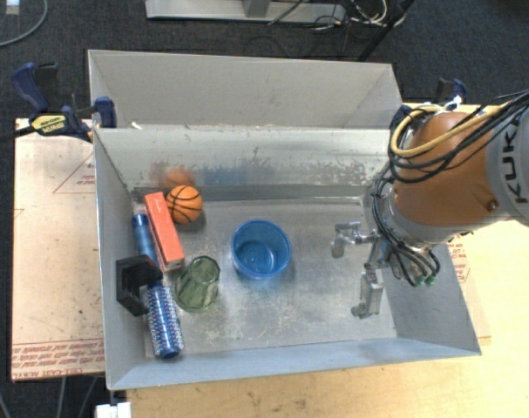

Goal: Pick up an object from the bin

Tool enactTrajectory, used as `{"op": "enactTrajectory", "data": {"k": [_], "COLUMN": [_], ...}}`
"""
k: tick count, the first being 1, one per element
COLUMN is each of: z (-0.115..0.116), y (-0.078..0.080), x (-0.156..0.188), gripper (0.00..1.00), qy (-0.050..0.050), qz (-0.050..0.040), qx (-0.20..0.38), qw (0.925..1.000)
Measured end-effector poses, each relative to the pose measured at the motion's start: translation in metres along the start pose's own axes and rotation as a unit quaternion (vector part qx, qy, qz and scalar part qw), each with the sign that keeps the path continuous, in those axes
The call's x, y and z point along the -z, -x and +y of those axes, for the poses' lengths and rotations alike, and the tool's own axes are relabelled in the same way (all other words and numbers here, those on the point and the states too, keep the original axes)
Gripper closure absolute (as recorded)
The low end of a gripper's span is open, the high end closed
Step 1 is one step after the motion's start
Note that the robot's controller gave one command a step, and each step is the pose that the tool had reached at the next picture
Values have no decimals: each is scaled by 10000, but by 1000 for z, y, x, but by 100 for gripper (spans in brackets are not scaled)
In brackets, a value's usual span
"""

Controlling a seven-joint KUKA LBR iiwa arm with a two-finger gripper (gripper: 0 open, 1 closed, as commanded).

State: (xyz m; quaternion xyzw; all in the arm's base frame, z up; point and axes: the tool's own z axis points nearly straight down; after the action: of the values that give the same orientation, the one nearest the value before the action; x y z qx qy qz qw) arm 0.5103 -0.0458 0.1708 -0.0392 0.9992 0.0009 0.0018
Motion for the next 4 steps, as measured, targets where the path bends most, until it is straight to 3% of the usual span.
{"op": "enactTrajectory", "data": {"k": [1, 2, 3, 4], "z": [-5, 35, 60, 68], "y": [20, 17, 59, 86], "x": [-29, -53, -73, -82], "gripper": [0, 0, 0, 0], "qy": [-8, -14, -2, -10], "qz": [-12, -7, -15, -31], "qx": [-736, -108, 1309, 1821], "qw": [9973, 9999, 9914, 9833]}}
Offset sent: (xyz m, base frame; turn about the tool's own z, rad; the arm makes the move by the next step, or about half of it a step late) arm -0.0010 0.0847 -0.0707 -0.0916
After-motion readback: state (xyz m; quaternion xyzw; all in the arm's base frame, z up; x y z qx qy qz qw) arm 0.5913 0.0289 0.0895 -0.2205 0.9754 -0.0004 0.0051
